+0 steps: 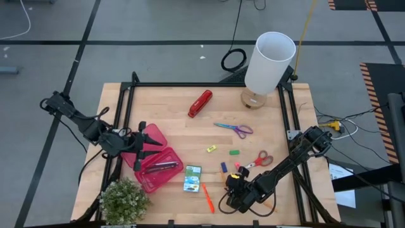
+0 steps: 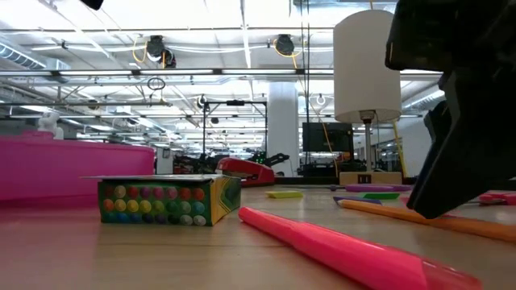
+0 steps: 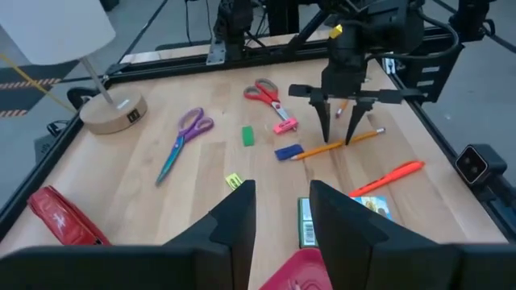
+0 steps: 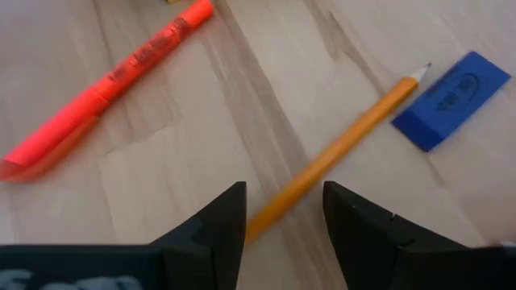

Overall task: Pack school essentials
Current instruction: Put the orange pencil into the red supply box

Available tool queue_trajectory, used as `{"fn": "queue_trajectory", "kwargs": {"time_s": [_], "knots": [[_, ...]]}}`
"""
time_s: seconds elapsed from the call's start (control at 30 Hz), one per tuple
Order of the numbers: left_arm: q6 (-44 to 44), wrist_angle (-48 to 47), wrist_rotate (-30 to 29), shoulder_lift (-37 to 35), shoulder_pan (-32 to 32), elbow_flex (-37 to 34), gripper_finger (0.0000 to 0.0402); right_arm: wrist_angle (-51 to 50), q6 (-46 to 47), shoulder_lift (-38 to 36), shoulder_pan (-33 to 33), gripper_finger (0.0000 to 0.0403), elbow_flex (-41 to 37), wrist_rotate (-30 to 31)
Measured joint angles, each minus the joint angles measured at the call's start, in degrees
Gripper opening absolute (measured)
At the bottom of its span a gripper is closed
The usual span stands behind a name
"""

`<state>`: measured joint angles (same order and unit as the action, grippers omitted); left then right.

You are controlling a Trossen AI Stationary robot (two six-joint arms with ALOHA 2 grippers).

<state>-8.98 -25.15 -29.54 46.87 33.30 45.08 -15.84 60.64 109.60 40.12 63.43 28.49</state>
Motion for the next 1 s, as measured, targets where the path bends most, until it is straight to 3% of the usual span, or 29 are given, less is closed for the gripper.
{"fn": "queue_trajectory", "kwargs": {"time_s": [0.33, 0.8, 1.0], "knots": [[0.1, 0.0, 0.0, 0.0, 0.0, 0.0, 0.0122, 0.6, -0.8, 0.0, -1.4, 0.0155, -0.5, 0.0], [0.2, 0.1, 0.1, 0.0, 0.0, 0.0, 0.0122, 1.6, 0.8, -0.3, -3.0, 0.0027, -5.2, -3.4], [0.2, 0.1, 0.1, 0.0, 0.0, 0.0, 0.0122, 1.9, 0.4, -0.7, -3.0, 0.0011, -5.2, -3.8]]}}
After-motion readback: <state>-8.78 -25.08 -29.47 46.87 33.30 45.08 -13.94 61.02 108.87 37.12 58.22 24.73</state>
